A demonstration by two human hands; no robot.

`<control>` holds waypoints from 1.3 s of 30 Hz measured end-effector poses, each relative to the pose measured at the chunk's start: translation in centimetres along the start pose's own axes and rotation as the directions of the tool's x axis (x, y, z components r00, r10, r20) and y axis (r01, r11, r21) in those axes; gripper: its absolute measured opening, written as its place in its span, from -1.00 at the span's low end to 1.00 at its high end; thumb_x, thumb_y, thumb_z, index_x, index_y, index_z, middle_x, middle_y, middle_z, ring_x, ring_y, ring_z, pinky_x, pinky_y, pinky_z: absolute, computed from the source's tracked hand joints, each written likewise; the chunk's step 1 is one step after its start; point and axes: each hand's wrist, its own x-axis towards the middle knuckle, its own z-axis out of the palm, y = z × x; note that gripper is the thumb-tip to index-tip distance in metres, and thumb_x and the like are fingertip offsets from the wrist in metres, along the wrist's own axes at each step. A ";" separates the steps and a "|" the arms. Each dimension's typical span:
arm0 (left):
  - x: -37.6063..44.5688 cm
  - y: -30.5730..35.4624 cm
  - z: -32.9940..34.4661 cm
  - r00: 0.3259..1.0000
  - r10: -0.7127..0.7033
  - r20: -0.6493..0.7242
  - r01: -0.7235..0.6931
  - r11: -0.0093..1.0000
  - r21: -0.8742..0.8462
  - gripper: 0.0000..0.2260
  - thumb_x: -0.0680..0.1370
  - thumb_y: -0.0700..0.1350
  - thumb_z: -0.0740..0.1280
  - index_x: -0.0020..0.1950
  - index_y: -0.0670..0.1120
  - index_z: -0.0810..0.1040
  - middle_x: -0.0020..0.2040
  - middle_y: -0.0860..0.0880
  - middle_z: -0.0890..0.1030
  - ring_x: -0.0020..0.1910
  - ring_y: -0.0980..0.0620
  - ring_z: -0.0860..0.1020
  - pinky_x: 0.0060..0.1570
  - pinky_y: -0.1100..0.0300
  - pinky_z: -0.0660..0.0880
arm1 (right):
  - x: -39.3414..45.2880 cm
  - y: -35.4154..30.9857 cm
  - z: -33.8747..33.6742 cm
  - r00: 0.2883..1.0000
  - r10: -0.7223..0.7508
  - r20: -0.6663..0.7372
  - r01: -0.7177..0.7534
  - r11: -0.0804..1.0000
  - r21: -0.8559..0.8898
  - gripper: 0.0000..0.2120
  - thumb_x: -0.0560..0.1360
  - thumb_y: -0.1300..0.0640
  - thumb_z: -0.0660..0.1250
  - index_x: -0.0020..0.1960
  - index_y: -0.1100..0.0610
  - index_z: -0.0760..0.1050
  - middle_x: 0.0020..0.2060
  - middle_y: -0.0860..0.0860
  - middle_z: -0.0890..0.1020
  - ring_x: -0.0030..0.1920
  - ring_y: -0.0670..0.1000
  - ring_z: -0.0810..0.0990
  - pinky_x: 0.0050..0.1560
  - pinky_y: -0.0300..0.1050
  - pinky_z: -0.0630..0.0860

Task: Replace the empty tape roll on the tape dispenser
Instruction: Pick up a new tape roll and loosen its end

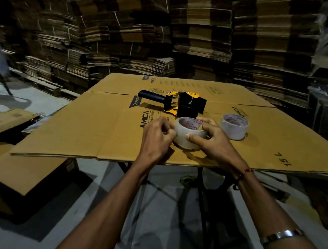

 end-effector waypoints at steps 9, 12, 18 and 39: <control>0.2 -0.3 -1.4 0.975 -0.207 0.079 0.221 0.919 -0.327 -0.88 0.57 -0.25 0.34 -0.15 -0.11 0.54 -0.12 -0.12 0.70 -0.11 -0.02 0.69 -0.04 -0.03 0.66 | -0.1 -0.6 -1.6 0.989 0.061 0.135 -0.097 0.955 0.279 -0.81 0.51 0.26 0.42 0.12 0.18 0.60 0.38 -0.07 0.41 0.31 0.09 0.48 0.02 -0.17 0.59; -0.7 0.1 -1.0 0.995 -0.078 0.059 0.088 0.978 -0.191 -0.94 0.59 -0.18 0.36 -0.05 -0.14 0.61 -0.09 -0.06 0.67 -0.08 0.05 0.65 -0.16 0.22 0.65 | 0.0 -0.4 -1.5 0.990 0.075 0.123 -0.109 0.949 0.297 -0.75 0.51 0.25 0.43 0.15 0.32 0.58 0.39 -0.04 0.38 0.34 0.10 0.46 0.07 -0.02 0.65; -1.9 0.2 -0.4 0.995 0.063 0.071 -0.061 0.998 -0.031 -0.80 0.51 -0.06 0.47 0.03 -0.14 0.58 0.01 -0.01 0.59 -0.01 0.13 0.58 -0.14 0.35 0.57 | -0.2 -0.6 -1.5 0.992 -0.023 0.127 0.011 0.996 0.093 -0.72 0.53 0.18 0.42 0.21 0.23 0.59 0.42 -0.07 0.34 0.34 -0.14 0.42 0.22 -0.08 0.58; -0.3 0.1 -1.3 0.961 -0.041 0.273 0.086 0.985 -0.153 -0.81 0.54 -0.21 0.43 0.07 -0.10 0.46 -0.09 -0.17 0.58 -0.10 -0.13 0.64 -0.07 -0.10 0.63 | -0.2 -0.5 -1.3 0.996 -0.019 0.091 0.018 1.000 0.016 -0.83 0.52 0.18 0.44 -0.18 0.15 0.47 0.45 -0.07 0.33 0.43 -0.10 0.31 0.13 -0.25 0.43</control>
